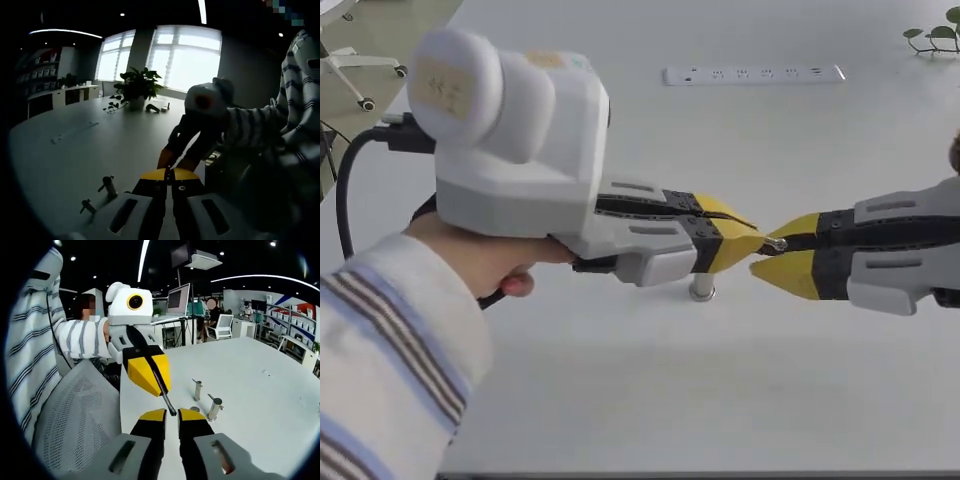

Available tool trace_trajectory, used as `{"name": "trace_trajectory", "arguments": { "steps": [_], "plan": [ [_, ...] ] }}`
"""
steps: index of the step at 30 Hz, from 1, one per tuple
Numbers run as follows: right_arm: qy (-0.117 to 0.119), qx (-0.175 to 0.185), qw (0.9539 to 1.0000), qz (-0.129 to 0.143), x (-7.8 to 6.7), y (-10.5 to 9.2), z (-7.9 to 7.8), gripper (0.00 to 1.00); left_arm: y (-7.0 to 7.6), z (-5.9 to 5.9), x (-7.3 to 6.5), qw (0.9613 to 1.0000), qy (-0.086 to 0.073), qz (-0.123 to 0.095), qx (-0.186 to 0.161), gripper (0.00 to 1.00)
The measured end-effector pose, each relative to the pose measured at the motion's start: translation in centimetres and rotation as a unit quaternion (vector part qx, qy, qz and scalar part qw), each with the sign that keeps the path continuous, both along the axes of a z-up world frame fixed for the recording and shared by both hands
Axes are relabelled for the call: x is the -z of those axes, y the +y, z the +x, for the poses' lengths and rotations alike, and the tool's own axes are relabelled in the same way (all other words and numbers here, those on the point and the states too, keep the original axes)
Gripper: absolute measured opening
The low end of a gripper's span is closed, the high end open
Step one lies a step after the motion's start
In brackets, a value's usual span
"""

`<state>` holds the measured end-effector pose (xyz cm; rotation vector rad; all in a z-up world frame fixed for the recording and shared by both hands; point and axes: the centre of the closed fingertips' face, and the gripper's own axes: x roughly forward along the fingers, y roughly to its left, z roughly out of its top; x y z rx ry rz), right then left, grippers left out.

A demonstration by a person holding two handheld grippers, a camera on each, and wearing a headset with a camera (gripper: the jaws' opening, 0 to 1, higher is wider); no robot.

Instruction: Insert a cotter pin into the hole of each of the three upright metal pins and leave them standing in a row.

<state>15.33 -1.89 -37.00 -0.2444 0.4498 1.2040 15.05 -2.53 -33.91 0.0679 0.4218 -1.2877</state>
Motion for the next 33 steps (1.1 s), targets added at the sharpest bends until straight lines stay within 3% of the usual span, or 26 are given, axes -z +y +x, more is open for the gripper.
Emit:
{"name": "trace_trajectory", "arguments": {
  "steps": [11,14,19,25,26,27,31,33],
  "plan": [
    [0.002,-0.015,0.9998,-0.015,0.2,-0.6,-0.6,0.00,-0.2,-0.4,0.7,0.9990,-0.022,0.019,0.033,0.00],
    [0.002,-0.020,0.9996,-0.022,0.2,-0.4,-1.1,0.00,-0.2,-0.6,1.3,0.9972,-0.036,0.040,0.053,0.00],
    [0.002,-0.022,0.9995,-0.024,-0.2,-0.7,-1.3,0.00,-0.8,-1.0,0.8,0.9953,-0.051,0.048,0.067,0.00],
    [0.005,-0.042,0.9986,-0.031,-0.3,-1.1,-1.6,0.00,-1.4,-1.9,1.1,0.9928,-0.057,0.059,0.087,0.00],
    [0.007,-0.043,0.9986,-0.029,-0.4,-1.1,-1.7,0.00,-1.4,-2.0,1.2,0.9915,-0.066,0.063,0.093,0.00],
    [0.017,-0.048,0.9984,-0.025,-0.5,-1.1,-2.0,0.00,-1.4,-2.1,1.2,0.9906,-0.068,0.063,0.100,0.00],
    [0.004,-0.057,0.9982,-0.020,-1.0,-1.2,-1.9,0.00,-1.3,-2.2,0.7,0.9918,-0.062,0.051,0.099,0.00],
    [0.000,-0.060,0.9980,-0.019,-1.1,-1.1,-1.9,0.00,-1.2,-2.3,0.5,0.9913,-0.070,0.048,0.101,0.00]
  ]
}}
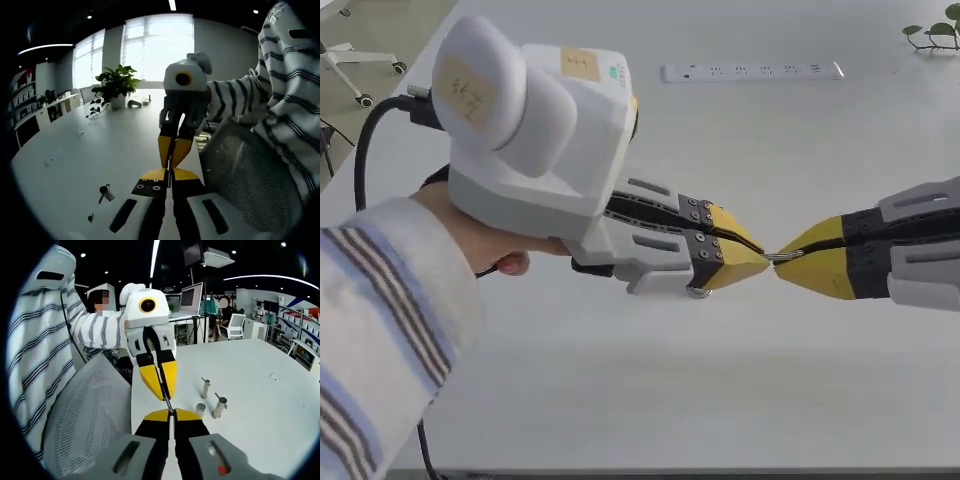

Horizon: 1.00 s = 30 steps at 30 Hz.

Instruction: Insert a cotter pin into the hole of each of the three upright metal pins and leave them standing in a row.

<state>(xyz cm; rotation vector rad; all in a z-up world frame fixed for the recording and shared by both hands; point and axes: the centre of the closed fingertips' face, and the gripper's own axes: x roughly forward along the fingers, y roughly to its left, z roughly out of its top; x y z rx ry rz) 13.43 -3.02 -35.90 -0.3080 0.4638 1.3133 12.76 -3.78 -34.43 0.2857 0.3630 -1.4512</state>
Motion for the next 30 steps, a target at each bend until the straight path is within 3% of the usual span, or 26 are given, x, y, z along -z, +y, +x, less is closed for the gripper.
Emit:
{"name": "trace_trajectory", "arguments": {
  "steps": [1,7,12,16,25,30],
  "plan": [
    [-0.001,-0.001,1.0000,0.000,0.0,0.0,0.0,0.00,0.0,0.0,0.0,1.0000,-0.009,0.001,0.004,0.00],
    [0.000,-0.005,1.0000,-0.003,0.2,0.3,0.0,0.00,0.9,0.9,0.4,0.9998,-0.018,0.003,0.002,0.00],
    [0.000,-0.007,0.9999,-0.011,0.5,0.4,0.0,0.00,1.3,1.3,0.6,0.9999,-0.012,0.000,-0.007,0.03],
    [-0.001,0.000,0.9999,-0.014,0.5,0.2,0.5,0.00,1.3,1.5,0.6,0.9998,-0.010,-0.003,-0.018,0.12],
    [-0.009,0.018,0.9995,-0.023,0.8,-0.5,1.5,0.00,2.5,3.3,1.6,0.9982,-0.009,0.008,-0.060,0.21],
    [-0.018,0.037,0.9985,-0.038,1.8,-1.3,2.5,0.00,3.1,4.0,2.1,0.9970,-0.001,0.018,-0.076,0.22]
  ]
}}
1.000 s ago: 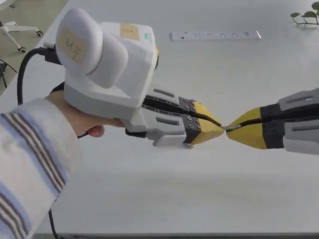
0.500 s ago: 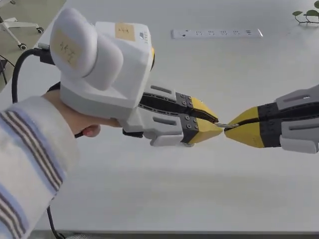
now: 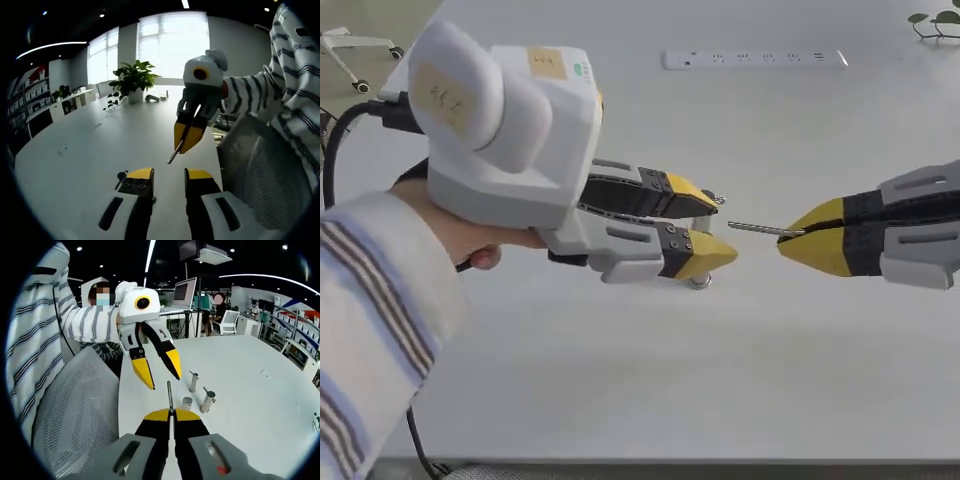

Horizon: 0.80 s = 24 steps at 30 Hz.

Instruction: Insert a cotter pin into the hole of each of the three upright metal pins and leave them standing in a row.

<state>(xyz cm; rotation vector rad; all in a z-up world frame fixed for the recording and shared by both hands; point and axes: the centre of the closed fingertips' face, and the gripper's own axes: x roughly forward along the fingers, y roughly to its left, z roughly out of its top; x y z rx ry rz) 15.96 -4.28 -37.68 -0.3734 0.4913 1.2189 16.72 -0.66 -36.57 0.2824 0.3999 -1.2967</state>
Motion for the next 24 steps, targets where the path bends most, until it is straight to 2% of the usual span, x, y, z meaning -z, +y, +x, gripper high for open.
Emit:
{"name": "trace_trajectory", "arguments": {
  "steps": [5,9,15,19,24],
  "plan": [
    [-0.010,0.013,0.9995,-0.028,1.0,-0.6,0.7,0.00,0.6,1.2,1.0,0.9997,0.004,0.011,-0.024,0.22],
    [-0.008,0.021,0.9990,-0.039,1.9,-0.9,1.5,0.00,0.7,2.0,1.9,0.9991,0.004,0.027,-0.033,0.22],
    [-0.005,0.021,0.9981,-0.058,3.3,-1.3,2.1,0.00,0.5,2.3,4.0,0.9977,0.012,0.060,-0.029,0.22],
    [-0.003,0.020,0.9980,-0.060,3.9,-1.3,2.5,0.00,0.4,2.9,5.0,0.9964,0.010,0.076,-0.037,0.25],
    [0.001,0.014,0.9977,-0.067,4.8,-1.3,2.7,0.00,0.3,3.1,6.2,0.9947,0.017,0.095,-0.033,0.24]
  ]
}}
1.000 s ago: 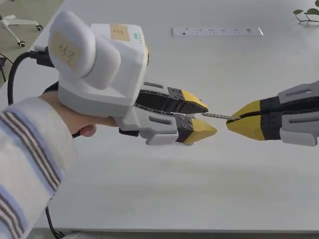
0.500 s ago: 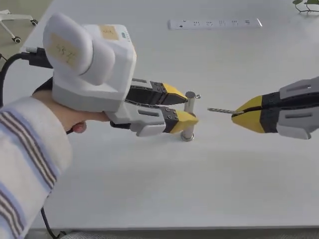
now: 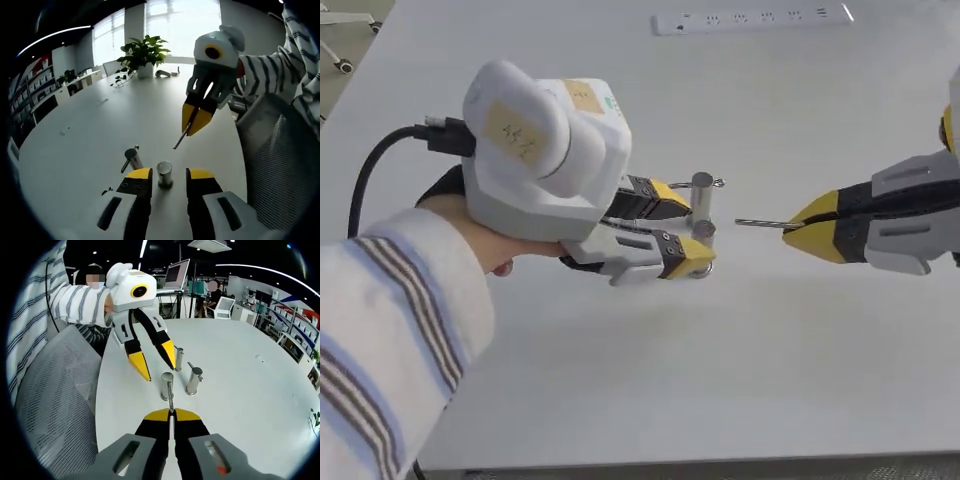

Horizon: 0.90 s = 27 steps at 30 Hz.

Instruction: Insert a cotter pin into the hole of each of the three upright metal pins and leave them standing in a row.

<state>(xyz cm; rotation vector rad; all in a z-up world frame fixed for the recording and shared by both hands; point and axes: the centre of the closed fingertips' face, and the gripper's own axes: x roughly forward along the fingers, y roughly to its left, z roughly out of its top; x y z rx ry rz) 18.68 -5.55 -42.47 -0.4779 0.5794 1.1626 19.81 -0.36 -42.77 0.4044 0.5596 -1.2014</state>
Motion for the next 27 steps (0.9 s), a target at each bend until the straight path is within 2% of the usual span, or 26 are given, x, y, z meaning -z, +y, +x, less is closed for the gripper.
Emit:
{"name": "trace_trajectory", "arguments": {
  "steps": [2,6,14,16,21,27],
  "plan": [
    [0.003,-0.005,1.0000,-0.004,0.5,0.0,0.0,0.00,-0.1,0.1,0.4,1.0000,-0.003,0.008,0.001,0.23],
    [0.007,-0.009,0.9999,-0.007,1.0,0.1,0.1,0.00,-0.4,0.2,0.8,0.9999,0.001,0.012,0.001,0.23],
    [0.009,-0.016,0.9998,-0.008,1.6,0.4,0.5,0.00,-0.5,0.4,1.3,0.9997,-0.001,0.022,0.000,0.13],
    [0.010,-0.018,0.9998,-0.006,1.6,0.5,0.6,0.00,-0.4,0.6,1.3,0.9996,-0.007,0.027,-0.001,0.10],
    [0.008,-0.026,0.9996,-0.005,1.7,0.7,0.8,0.00,-0.3,0.6,1.3,0.9996,-0.007,0.027,0.006,0.10],
    [0.008,-0.028,0.9996,-0.002,1.7,1.0,1.0,0.00,-0.2,0.4,1.3,0.9988,-0.026,0.036,0.023,0.10]
  ]
}}
